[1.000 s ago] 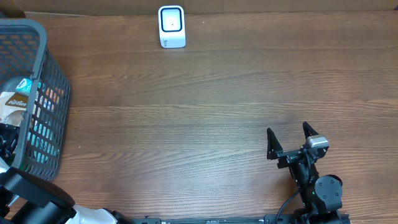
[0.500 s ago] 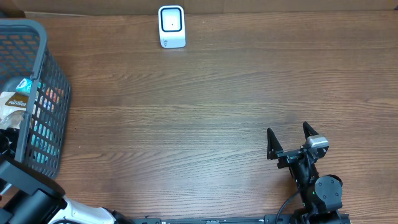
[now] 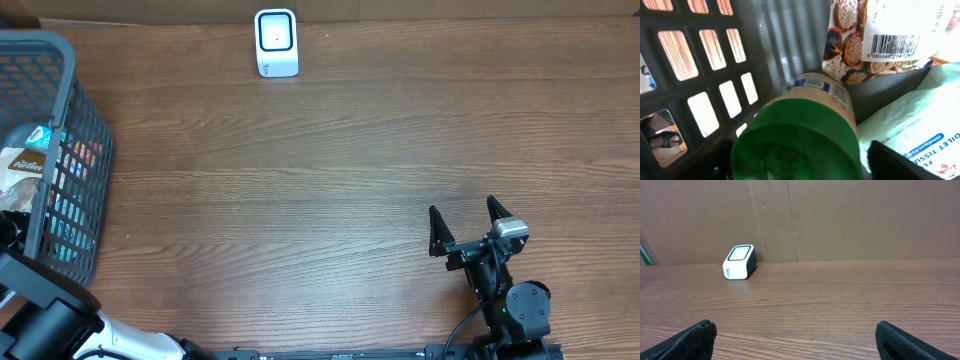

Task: Scan the item barcode
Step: 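Grasp the green-capped jar in the basket with the left gripper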

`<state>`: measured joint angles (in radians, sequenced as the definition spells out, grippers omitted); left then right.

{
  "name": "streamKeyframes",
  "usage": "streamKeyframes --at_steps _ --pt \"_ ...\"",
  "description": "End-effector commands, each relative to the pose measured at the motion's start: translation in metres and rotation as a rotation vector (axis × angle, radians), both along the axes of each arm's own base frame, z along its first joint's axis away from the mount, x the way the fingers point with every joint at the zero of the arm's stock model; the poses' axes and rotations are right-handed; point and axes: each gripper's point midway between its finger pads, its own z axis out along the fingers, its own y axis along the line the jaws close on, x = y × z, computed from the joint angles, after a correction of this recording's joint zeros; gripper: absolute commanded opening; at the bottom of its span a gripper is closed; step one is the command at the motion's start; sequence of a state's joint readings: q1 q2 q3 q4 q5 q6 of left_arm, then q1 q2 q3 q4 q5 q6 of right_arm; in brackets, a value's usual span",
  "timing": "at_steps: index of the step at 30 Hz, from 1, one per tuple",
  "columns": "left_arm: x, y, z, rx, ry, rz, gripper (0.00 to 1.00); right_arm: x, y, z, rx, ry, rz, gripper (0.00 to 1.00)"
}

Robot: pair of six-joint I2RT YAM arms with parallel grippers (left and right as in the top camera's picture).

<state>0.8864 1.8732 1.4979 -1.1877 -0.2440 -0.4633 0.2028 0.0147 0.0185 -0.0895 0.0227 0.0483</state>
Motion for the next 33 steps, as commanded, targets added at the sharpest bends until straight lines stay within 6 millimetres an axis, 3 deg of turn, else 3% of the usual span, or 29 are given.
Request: streamKeyframes --at_steps 1,5,9,17,21,30,33 --pt "-0.002 -0.002 -0.009 -0.027 0.01 -0.005 0.77 0.0 0.001 -0.001 -0.002 -0.009 0.004 1.0" --pt "-0.001 -0.001 -0.009 -0.022 0.006 -0.005 0.72 0.0 0.001 -0.001 -0.002 -0.009 0.004 1.0" --pt "0.0 0.0 -0.009 -0.018 0.003 -0.006 0.56 0.0 0.001 -0.001 -0.002 -0.008 0.004 1.0" --pt "0.0 -0.001 -0.001 -0.02 0.004 -0.008 0.5 0.0 0.001 -0.001 -0.002 -0.009 0.004 1.0" --pt "0.003 0.003 0.017 -0.01 -0.004 -0.01 0.48 0.0 0.001 -0.001 -0.002 -0.009 0.004 1.0" --pt "0.033 0.013 0.089 0.036 -0.15 -0.046 0.45 0.0 0.001 -0.001 -0.002 -0.009 0.004 1.0" --pt "0.038 0.008 0.094 0.021 -0.173 -0.055 0.41 0.0 0.001 -0.001 -0.002 -0.009 0.004 1.0"
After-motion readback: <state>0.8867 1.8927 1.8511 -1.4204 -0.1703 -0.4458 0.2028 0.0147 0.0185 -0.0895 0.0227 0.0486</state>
